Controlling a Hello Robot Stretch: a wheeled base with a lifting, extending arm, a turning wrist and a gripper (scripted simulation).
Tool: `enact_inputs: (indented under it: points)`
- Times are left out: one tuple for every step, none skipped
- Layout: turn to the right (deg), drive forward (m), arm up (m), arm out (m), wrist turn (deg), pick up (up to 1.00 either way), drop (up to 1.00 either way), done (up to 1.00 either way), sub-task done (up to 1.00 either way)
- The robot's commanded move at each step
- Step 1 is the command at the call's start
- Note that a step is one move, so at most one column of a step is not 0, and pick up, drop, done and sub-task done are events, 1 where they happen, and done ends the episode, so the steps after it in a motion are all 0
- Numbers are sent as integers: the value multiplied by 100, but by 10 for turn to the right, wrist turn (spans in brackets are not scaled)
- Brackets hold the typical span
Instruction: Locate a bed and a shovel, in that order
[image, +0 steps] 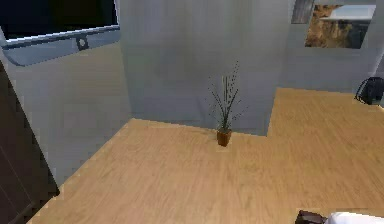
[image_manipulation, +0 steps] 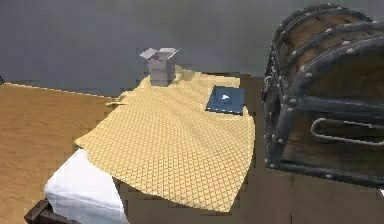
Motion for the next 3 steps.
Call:
enact_inputs:
  points:
    - [-30,0,0,0,0,0,0,0,0]
    - [0,15,0,0,0,0,0,0,0]
    - [450,0,0,0,0,0,0,0,0]
